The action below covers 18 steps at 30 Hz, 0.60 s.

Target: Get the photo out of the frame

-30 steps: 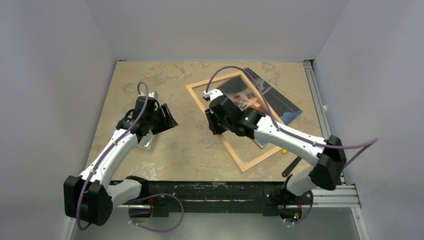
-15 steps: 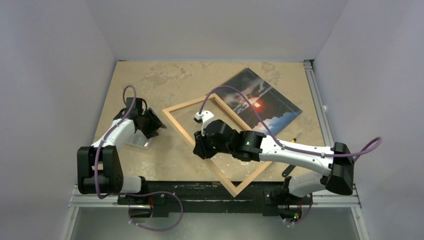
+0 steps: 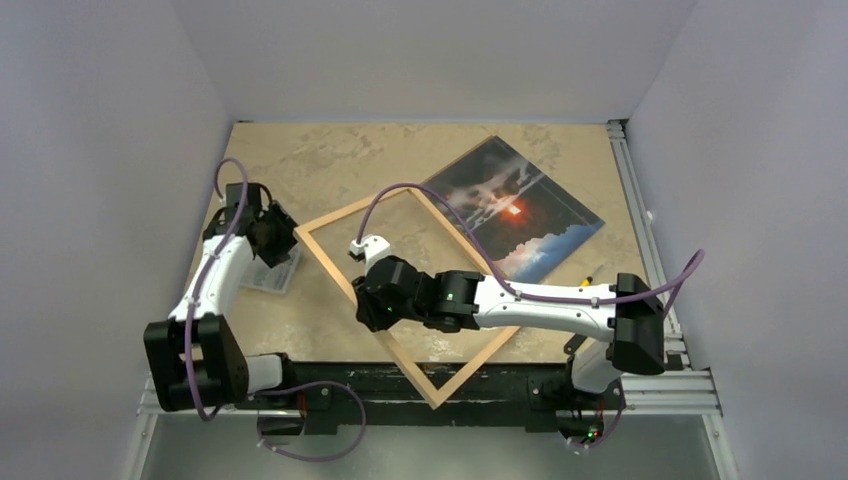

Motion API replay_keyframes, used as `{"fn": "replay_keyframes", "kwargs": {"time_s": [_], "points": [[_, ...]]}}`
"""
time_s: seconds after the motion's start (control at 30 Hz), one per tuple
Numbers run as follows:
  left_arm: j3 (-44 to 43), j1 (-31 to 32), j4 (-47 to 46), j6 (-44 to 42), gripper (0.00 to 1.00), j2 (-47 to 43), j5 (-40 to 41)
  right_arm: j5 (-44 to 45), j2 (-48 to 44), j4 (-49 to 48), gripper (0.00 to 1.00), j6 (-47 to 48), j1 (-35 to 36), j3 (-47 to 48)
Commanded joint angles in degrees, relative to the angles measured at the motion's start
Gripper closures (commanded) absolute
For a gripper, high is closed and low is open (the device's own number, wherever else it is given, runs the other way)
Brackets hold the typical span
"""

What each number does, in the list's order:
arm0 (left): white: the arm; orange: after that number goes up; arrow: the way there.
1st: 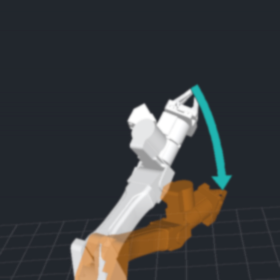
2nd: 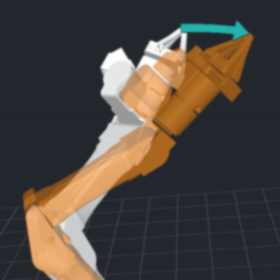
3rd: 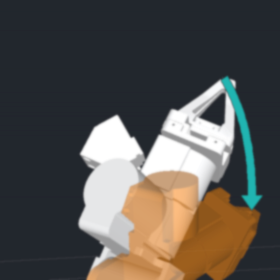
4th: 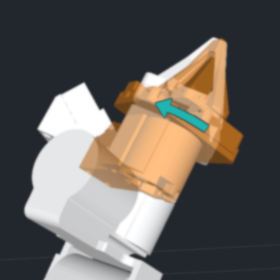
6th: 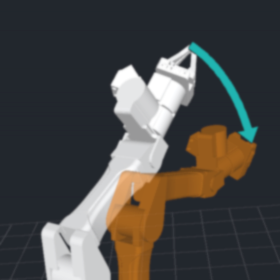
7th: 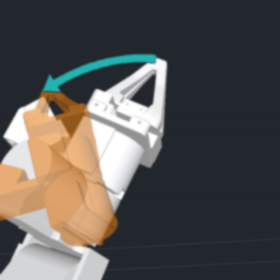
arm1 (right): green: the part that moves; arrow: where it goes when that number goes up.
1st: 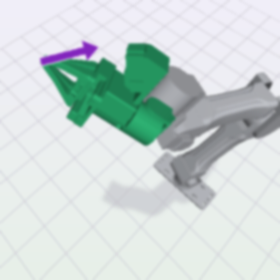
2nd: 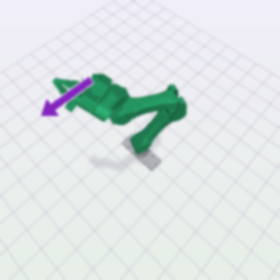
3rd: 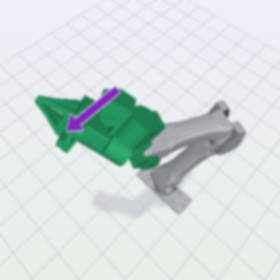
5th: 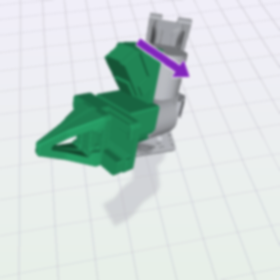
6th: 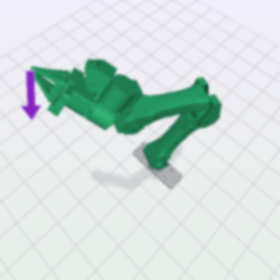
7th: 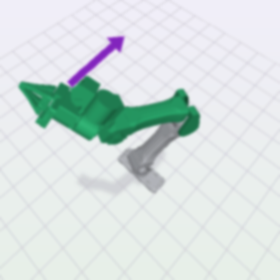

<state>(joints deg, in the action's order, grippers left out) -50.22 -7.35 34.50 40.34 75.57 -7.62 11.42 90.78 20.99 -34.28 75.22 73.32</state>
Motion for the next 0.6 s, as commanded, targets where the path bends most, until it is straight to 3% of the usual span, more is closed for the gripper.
{"fn": "replay_keyframes", "kwargs": {"time_s": [0.0,0.23,0.43,0.57], "points": [[-5.4,0.0,6.0,-4.3,0.41,-10.2,5.6,1.5,1.8,-2.7,1.0,-1.0,1.7,6.2],[-9.1,-0.2,9.8,-1.9,0.32,-20.3,21.3,3.9,6.9,-0.7,1.0,-0.8,3.0,8.6],[-12.3,-0.6,9.4,-1.3,0.32,-17.1,24.3,7.9,0.8,-7.0,1.0,-3.3,5.2,-0.4],[-14.6,-1.9,9.5,-1.1,0.32,-14.9,23.8,5.0,-1.8,-12.3,1.0,-4.0,5.1,-6.0]]}}
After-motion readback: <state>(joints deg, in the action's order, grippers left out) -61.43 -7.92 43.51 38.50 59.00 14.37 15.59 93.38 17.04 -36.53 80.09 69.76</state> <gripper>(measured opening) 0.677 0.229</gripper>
